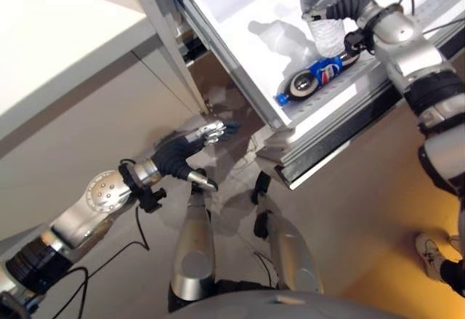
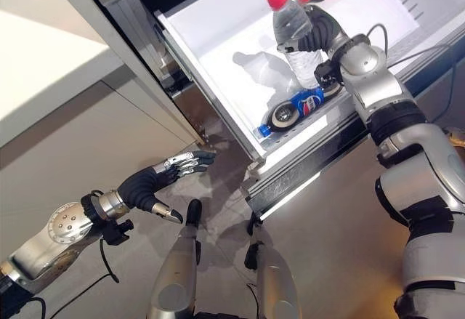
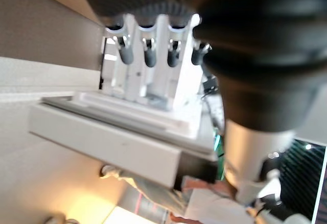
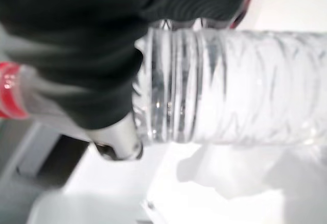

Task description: Take the drinks into the refrigerator

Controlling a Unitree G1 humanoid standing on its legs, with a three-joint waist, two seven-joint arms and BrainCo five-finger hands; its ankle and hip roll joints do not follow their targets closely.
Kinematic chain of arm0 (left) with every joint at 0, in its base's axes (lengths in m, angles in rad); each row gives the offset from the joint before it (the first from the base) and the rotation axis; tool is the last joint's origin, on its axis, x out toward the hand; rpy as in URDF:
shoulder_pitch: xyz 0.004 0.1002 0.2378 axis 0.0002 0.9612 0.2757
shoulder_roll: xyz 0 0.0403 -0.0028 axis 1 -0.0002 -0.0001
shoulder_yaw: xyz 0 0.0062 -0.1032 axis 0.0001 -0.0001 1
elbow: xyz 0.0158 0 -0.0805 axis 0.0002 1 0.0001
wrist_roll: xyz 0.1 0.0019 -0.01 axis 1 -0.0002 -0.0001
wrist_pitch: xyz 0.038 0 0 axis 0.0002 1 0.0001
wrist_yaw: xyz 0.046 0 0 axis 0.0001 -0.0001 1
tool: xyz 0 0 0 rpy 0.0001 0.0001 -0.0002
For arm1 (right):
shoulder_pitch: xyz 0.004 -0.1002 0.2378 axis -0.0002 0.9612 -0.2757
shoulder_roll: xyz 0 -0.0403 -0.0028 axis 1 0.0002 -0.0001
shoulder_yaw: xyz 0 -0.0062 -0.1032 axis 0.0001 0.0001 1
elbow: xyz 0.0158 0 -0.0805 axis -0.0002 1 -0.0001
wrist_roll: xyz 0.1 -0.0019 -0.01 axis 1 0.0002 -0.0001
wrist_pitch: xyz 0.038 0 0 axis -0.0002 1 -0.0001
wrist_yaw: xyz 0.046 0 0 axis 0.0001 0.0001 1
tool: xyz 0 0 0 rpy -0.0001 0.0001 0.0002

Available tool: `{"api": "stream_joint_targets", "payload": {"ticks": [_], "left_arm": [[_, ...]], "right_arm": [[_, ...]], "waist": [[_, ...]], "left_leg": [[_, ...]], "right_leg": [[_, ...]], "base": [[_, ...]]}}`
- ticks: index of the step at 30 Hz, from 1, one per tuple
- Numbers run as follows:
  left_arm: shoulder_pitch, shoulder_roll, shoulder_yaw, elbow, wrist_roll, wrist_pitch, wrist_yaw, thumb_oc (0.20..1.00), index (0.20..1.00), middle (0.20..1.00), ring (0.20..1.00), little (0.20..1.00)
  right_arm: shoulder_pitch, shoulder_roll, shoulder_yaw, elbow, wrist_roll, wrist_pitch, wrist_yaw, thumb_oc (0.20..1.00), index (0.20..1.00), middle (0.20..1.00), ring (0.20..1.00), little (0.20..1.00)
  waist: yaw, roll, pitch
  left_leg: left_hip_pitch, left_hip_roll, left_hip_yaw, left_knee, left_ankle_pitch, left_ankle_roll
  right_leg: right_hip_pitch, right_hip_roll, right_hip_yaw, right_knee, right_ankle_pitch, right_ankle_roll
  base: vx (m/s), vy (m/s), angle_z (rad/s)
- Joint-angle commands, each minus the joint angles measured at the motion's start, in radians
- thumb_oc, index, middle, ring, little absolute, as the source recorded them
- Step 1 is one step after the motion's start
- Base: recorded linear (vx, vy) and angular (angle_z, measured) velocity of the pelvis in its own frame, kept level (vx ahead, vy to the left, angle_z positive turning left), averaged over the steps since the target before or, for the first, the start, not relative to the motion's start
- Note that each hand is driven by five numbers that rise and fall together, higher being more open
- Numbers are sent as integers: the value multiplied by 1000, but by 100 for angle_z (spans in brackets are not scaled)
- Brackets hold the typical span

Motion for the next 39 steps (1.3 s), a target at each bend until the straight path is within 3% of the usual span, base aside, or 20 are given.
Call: {"api": "stream_joint_targets", "payload": {"ticks": [1, 6, 14, 32, 33, 34, 35, 39], "left_arm": [[25, 2, 24, -145, 41, -58, 15, 1000, 1000, 1000, 1000, 1000], [38, -25, 60, -149, 42, -50, 33, 1000, 1000, 1000, 1000, 1000], [72, -56, 112, -161, 48, -38, 57, 1000, 1000, 1000, 1000, 1000], [75, -75, 149, -172, 56, -21, 71, 1000, 1000, 1000, 1000, 1000], [73, -77, 152, -176, 56, -21, 68, 1000, 1000, 1000, 1000, 1000], [73, -77, 152, -176, 56, -20, 68, 1000, 1000, 1000, 1000, 1000], [73, -80, 153, -174, 55, -19, 68, 1000, 1000, 1000, 1000, 1000], [67, -88, 149, -174, 46, -13, 63, 1000, 1000, 1000, 1000, 1000]], "right_arm": [[37, 6, 114, 44, -157, -2, -18, 200, 200, 200, 200, 200], [32, 55, 183, 8, -381, -4, -38, 200, 200, 200, 200, 200], [32, 97, 227, -12, -570, 4, -37, 200, 200, 200, 200, 200], [-10, 158, 281, 71, -748, 17, -27, 200, 200, 200, 200, 200], [-10, 160, 289, 75, -761, 16, -19, 225, 225, 225, 225, 225], [-10, 160, 289, 75, -761, 17, -19, 316, 316, 316, 316, 316], [-9, 162, 287, 81, -760, 20, -11, 1000, 1000, 1000, 1000, 1000], [-13, 186, 286, 124, -770, 24, -20, 1000, 1000, 1000, 1000, 1000]], "waist": [[26, 30, 18], [25, 10, 18], [28, -9, 18], [29, -25, 18], [30, -24, 18], [29, -24, 18], [30, -24, 18], [33, -19, 18]], "left_leg": [[31, -16, -50, -134, 70, 86], [-1, -15, -60, -127, 67, 88], [-31, -17, -69, -116, 58, 91], [-45, -20, -79, -139, 62, 92], [-44, -22, -80, -142, 62, 92], [-43, -22, -80, -142, 62, 92], [-42, -21, -81, -143, 62, 92], [-36, -24, -83, -143, 61, 93]], "right_leg": [[-59, -1, -32, 266, -160, 59], [-80, -1, -38, 264, -159, 59], [-93, -1, -44, 253, -158, 58], [-107, 6, -50, 232, -156, 55], [-108, 5, -53, 232, -155, 55], [-108, 5, -53, 232, -155, 55], [-108, 4, -53, 231, -155, 54], [-101, 1, -57, 231, -156, 54]], "base": [[-15, -9, 10], [-12, -26, 9], [-1, -2, 1], [0, -1, 1], [0, 0, 0], [0, 0, 0], [0, 0, 0], [0, 0, 0]]}}
